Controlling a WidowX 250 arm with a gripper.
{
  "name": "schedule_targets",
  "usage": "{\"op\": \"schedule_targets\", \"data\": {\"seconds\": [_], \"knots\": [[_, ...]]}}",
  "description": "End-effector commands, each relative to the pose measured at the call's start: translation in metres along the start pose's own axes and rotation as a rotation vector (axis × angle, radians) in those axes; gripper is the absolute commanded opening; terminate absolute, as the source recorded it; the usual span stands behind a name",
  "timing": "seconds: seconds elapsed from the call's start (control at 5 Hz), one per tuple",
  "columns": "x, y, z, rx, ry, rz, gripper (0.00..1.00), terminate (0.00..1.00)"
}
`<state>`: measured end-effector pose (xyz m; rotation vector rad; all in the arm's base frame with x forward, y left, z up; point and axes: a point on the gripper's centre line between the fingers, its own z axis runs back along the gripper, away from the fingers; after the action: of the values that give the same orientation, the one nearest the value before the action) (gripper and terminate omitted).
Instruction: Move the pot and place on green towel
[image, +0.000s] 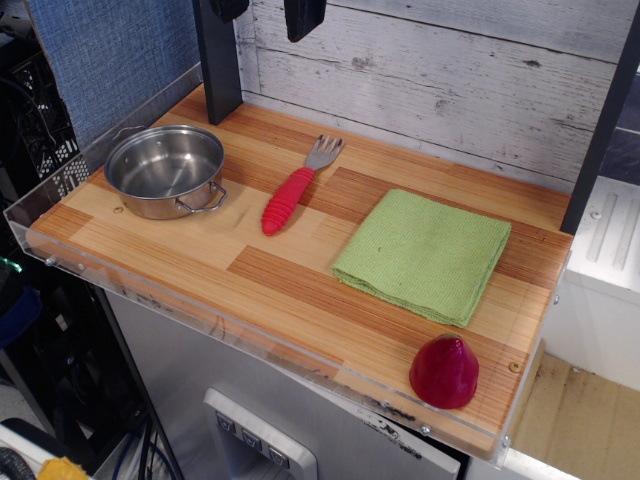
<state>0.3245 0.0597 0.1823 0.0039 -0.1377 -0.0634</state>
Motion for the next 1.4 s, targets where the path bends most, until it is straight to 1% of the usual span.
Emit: {"op": "schedule_targets", "data": {"seconds": [0.0,0.2,0.4,0.6,0.8,1.0,1.2], "knots": [[0.000,0.000,0.000,0.000,0.000,0.000,1.00,0.00],[0.004,0.023,-0.006,0.031,0.008,0.024,1.00,0.00],[0.005,0.047,-0.012,0.046,0.022,0.061,1.00,0.00],[0.005,0.067,-0.025,0.061,0.024,0.092,1.00,0.00],[0.006,0.068,-0.058,0.066,0.058,0.073,1.00,0.00],[0.004,0.061,-0.099,0.009,0.111,0.054,1.00,0.00],[0.004,0.067,-0.119,0.003,0.147,0.071,1.00,0.00]]}}
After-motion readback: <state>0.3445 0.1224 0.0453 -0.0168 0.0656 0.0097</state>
